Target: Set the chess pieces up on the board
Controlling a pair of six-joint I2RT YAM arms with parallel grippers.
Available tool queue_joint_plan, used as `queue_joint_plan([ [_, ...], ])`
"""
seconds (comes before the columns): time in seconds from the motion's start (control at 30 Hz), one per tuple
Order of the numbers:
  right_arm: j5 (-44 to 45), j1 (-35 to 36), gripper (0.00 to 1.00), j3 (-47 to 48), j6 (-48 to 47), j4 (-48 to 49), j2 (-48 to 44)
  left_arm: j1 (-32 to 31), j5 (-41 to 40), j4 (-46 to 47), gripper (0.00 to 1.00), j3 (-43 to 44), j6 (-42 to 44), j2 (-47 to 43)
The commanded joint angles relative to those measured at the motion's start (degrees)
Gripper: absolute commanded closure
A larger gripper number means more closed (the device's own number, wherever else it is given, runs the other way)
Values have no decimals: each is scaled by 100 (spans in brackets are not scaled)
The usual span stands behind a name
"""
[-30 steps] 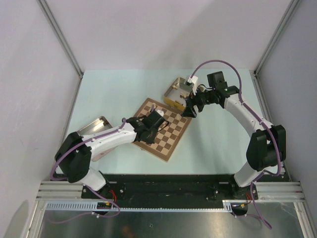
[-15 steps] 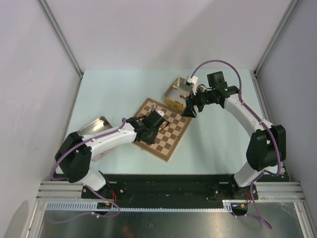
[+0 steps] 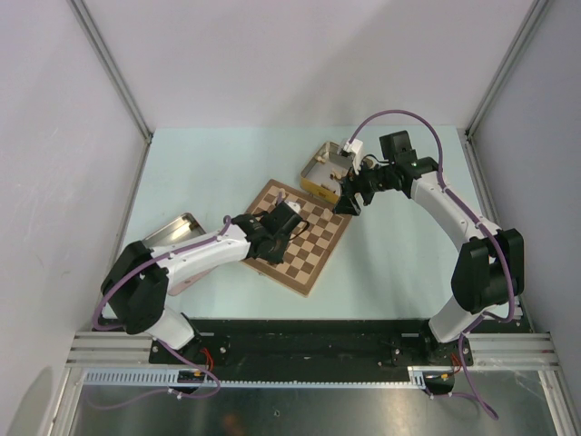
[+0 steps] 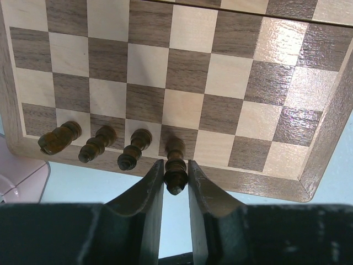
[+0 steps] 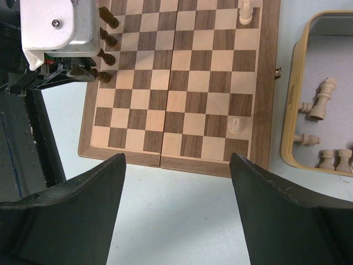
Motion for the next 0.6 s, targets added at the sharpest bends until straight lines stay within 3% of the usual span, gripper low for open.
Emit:
queue_joint_plan([
  [0.0, -8, 24, 19, -18, -84, -5, -9, 48, 39, 98, 71, -3, -94, -25],
  [0.33, -8, 24, 19, -18, -84, -13, -9, 48, 100, 98, 68, 41, -103, -87],
  [0.57, -8, 15, 19, -18, -84, -13, -18, 48, 170, 98, 77, 50, -103, -104],
])
